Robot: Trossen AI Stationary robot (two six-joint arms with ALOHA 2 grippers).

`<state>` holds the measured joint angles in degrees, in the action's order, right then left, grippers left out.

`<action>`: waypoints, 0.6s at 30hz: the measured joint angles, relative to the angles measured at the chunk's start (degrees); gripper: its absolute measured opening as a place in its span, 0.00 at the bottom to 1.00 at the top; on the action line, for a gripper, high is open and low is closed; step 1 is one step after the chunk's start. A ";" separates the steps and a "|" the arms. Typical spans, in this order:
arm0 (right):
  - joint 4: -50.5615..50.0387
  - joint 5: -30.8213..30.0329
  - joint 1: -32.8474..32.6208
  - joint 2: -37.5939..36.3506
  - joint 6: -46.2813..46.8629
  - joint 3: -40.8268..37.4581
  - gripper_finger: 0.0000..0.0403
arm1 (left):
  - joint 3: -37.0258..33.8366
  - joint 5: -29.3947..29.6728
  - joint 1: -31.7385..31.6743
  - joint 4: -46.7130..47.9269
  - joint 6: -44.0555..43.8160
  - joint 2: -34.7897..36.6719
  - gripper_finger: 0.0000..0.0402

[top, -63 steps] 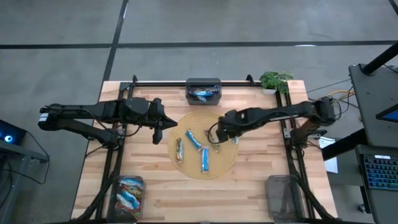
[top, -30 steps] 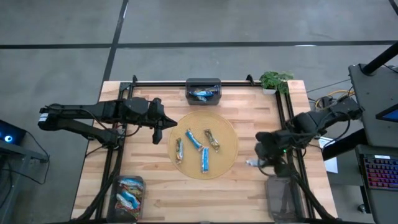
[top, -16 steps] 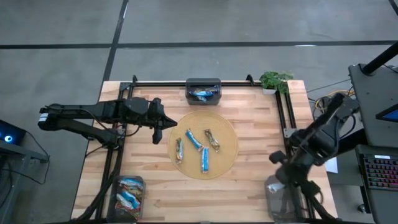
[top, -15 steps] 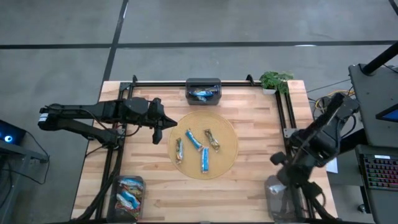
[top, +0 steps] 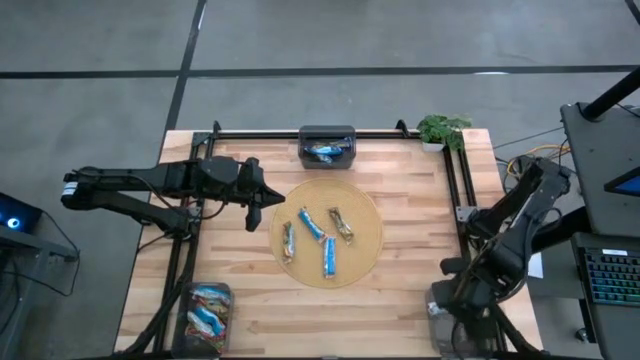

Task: Pick and place Granola Bars by type
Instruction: Put the yellow granola bar into the right black bin

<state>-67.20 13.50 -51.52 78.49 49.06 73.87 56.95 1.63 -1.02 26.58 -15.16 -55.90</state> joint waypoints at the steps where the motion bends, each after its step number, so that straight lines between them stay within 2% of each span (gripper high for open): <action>1: -0.02 0.03 0.00 0.44 3.28 0.00 0.13 | 0.00 0.00 0.00 -0.01 -0.02 0.00 0.00; 12: -0.33 -0.11 -6.15 2.74 38.69 -0.80 0.08 | 0.00 0.00 0.00 0.01 0.12 0.00 0.00; 18: -0.18 -3.17 -9.51 2.63 56.92 -1.77 0.08 | 0.00 0.00 0.00 0.01 0.31 0.00 0.00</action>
<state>-67.37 10.33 -61.03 81.12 105.98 72.10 56.95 1.63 -1.02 26.59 -14.85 -55.90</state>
